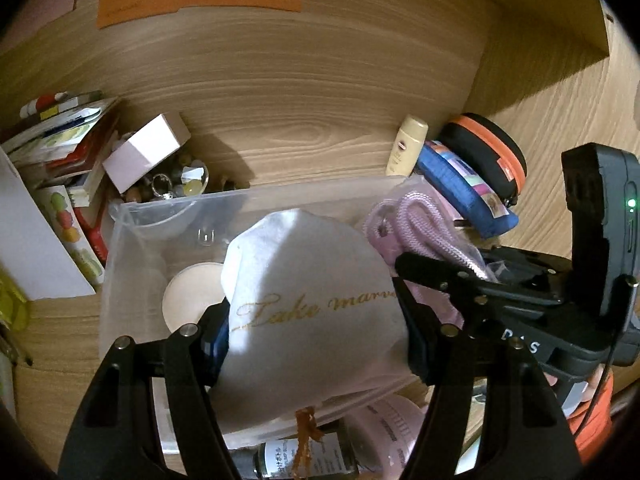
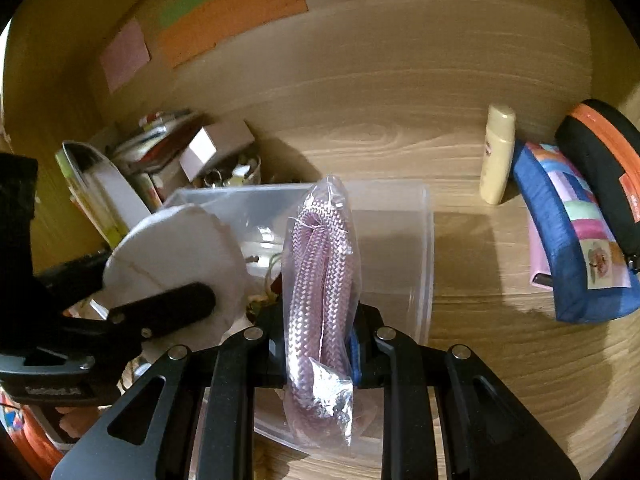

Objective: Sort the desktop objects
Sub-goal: 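Carry the pink rope and white cloth bag into the clear box and release both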

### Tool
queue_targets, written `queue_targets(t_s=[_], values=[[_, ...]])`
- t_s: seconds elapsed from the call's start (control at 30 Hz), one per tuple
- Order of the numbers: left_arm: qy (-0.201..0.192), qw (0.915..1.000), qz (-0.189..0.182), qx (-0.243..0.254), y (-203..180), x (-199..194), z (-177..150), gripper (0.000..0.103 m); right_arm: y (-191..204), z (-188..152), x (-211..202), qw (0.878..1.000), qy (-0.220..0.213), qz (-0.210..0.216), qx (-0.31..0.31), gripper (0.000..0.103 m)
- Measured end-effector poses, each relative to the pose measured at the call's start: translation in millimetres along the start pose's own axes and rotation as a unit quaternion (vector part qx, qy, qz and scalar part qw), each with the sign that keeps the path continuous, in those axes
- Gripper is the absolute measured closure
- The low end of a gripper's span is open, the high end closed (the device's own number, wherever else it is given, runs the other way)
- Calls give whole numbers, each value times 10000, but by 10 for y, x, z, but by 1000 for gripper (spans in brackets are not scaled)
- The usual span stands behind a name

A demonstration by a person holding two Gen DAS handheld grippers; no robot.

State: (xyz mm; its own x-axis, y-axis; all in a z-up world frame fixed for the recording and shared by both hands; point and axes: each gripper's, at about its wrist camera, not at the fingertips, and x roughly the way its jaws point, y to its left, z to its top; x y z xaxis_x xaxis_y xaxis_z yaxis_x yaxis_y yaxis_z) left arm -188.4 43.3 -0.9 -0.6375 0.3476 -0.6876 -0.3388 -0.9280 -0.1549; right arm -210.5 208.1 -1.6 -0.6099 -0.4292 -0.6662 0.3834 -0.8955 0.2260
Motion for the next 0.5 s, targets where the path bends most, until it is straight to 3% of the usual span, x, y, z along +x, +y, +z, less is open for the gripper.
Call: queue_targets(t_s=[0.3,0.5], values=[[-5,9989,387,270,-71,36,-13,33,84,-23,39,9988,104,-336,-332,82],[38,9998,187,84,-8,-15,-2,33,99,14,12,9985,74,-389,-368,81]])
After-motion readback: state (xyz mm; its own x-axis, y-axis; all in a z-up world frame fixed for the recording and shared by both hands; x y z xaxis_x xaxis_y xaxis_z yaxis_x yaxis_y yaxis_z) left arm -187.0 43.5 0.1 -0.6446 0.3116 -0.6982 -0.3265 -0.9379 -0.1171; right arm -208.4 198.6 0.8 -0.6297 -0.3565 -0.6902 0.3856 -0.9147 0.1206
